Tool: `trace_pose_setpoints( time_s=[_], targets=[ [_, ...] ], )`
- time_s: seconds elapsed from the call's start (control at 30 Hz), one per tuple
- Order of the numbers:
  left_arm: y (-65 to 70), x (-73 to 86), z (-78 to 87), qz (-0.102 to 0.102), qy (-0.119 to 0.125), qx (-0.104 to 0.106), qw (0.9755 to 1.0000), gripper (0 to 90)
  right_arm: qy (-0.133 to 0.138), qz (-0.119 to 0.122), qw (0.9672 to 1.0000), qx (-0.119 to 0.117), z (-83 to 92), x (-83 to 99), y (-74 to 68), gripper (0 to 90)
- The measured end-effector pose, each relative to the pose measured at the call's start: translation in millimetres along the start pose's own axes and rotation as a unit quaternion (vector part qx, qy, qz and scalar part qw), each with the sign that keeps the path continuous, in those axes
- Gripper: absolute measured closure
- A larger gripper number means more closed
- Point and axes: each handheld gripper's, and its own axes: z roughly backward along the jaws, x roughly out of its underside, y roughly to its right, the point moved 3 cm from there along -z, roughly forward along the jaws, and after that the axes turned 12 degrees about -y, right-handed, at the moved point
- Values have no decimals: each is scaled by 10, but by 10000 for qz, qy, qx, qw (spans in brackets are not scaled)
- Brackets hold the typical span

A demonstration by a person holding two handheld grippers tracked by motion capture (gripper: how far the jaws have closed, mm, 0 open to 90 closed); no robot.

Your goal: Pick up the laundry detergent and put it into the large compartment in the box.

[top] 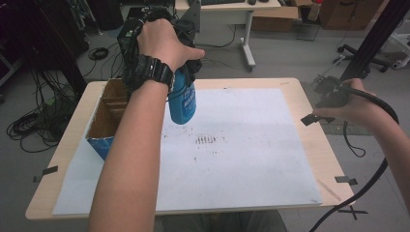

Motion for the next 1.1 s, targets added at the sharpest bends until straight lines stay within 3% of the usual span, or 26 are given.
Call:
trace_pose_setpoints(
  time_s=[0.57, 0.93, 1.1],
  targets=[
    [-303, 93, 42, 265, 54, 111, 9996, 376, -56, -47, 10000, -2, -31, -13, 21, 175],
    [-632, 225, 18, 684, 116, 40, 9976, 375, -112, -64, 9999, -1, -67, -31, 34, 175],
    [-777, 295, 1, 869, 159, 124, 9960, 376, -138, -68, 9999, -2, -77, -44, 28, 175]
  ],
)
